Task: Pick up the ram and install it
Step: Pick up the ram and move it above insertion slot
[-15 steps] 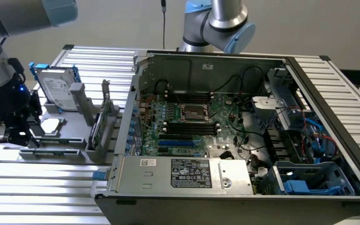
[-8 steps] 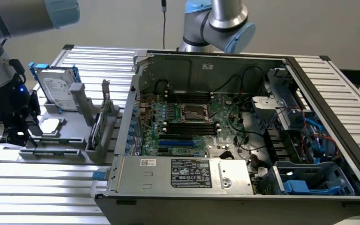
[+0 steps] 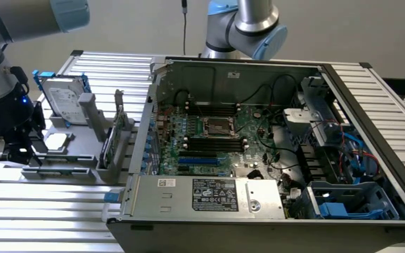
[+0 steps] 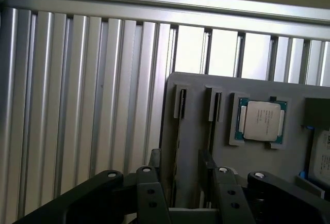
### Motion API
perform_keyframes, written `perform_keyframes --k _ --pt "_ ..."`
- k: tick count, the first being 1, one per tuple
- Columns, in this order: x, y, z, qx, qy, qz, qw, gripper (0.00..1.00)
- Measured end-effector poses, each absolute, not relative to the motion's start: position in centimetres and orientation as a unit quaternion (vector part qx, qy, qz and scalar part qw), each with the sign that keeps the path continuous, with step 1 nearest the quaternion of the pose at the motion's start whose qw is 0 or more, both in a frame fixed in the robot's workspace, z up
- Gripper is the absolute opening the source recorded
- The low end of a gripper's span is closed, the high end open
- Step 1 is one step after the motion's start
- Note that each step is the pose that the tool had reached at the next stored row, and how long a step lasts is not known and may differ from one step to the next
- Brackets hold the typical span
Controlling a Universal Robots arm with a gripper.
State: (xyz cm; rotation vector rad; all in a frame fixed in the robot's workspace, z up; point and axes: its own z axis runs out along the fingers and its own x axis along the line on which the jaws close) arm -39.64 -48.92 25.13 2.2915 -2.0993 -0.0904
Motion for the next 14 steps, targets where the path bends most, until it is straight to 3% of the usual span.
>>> perform_keyframes --k 14 --pt "-39.6 -48.9 23.6 0.737 -0.675 -0.025 0.013 0.42"
